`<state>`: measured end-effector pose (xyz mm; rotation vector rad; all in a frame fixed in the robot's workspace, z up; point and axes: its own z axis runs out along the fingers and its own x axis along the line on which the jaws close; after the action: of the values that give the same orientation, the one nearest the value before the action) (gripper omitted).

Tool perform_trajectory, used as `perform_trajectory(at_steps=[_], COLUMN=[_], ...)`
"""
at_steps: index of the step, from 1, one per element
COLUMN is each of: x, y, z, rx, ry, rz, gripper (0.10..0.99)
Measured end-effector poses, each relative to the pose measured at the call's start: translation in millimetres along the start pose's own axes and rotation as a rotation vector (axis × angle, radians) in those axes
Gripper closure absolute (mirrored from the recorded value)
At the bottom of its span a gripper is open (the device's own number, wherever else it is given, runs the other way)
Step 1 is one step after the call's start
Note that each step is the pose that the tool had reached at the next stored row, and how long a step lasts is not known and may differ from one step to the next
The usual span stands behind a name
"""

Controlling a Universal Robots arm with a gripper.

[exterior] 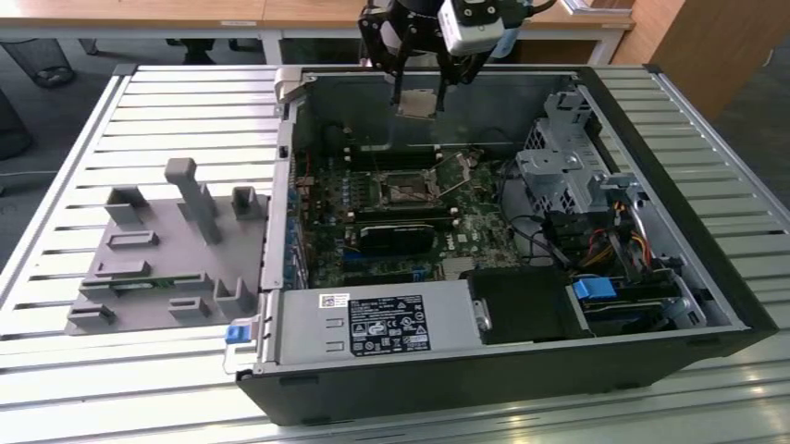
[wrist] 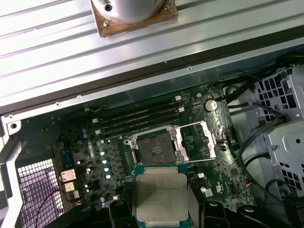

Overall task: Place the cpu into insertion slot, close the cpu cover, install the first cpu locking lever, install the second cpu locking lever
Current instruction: 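Place the cpu into insertion slot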

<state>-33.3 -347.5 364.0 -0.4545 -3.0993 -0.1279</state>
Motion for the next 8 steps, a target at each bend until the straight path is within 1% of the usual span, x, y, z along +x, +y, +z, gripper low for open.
perform_trajectory(at_steps=[8], x=[0.0], y=[0.0], z=[0.0], rx=[-0.001], ry=[-0.0022], rz=[0.027], gripper=[0.561])
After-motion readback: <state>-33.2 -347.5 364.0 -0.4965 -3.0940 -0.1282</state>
